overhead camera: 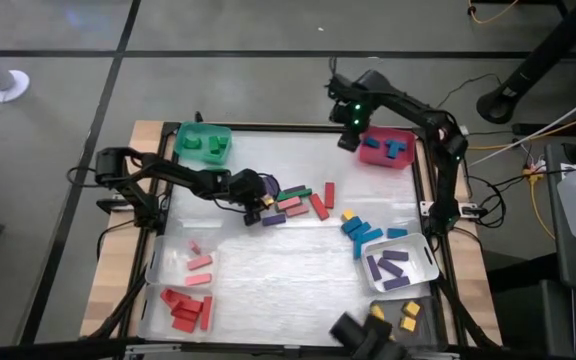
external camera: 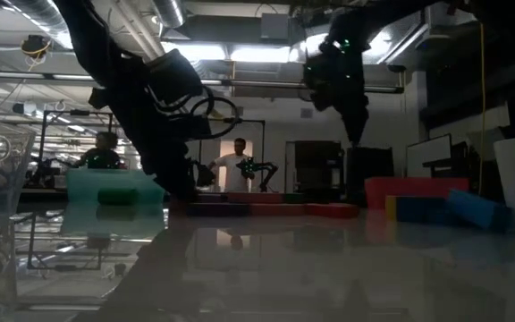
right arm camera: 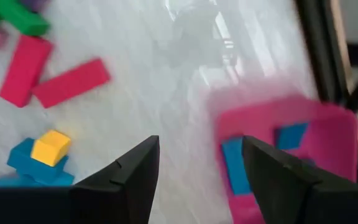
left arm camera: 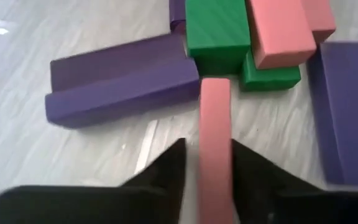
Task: Sort blocks
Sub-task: Put the pink block into the top transparent bin
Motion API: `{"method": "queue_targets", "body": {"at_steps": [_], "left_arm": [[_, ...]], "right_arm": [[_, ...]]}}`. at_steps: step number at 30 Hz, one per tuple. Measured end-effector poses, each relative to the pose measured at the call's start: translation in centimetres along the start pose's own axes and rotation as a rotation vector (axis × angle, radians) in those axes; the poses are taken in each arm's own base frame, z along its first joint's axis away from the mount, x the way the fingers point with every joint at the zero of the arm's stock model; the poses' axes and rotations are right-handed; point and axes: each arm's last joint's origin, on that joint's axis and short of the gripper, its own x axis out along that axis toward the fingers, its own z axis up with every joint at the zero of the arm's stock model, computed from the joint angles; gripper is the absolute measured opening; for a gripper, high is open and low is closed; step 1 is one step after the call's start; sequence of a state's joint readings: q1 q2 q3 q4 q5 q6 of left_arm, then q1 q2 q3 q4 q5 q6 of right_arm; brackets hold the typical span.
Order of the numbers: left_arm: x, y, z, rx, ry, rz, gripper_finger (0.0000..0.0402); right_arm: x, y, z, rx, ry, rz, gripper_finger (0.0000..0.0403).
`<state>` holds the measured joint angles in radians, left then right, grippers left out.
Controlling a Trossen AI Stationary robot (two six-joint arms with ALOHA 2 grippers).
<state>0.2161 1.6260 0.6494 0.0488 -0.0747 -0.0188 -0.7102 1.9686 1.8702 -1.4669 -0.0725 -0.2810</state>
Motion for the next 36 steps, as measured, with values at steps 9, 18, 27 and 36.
{"method": "queue_targets", "body": {"at_steps": [9,18,27,36], "left_arm": [[-3.9,0.1,2.1,-0.020,0.005,-0.043,0.0037],[-13.1,-0.7,3.3,-0.111,-0.040,-0.346,0.0040],[-20.4,-4.3,-1.3,-0.152,0.175,-0.657,0.0042],[-22.8,-6.9,-4.5,-0.157,0.436,-0.705,0.0067]], "right_arm": [[0.5,7.9,2.5,-0.118,-0.109,-0.010,0.0225],[0.9,14.6,3.0,0.092,-0.164,0.032,0.0225],[3.5,18.5,3.5,0.102,-0.122,-0.016,0.0225],[8.6,19.3,4.6,0.141,0.024,-0.060,0.0225]]}}
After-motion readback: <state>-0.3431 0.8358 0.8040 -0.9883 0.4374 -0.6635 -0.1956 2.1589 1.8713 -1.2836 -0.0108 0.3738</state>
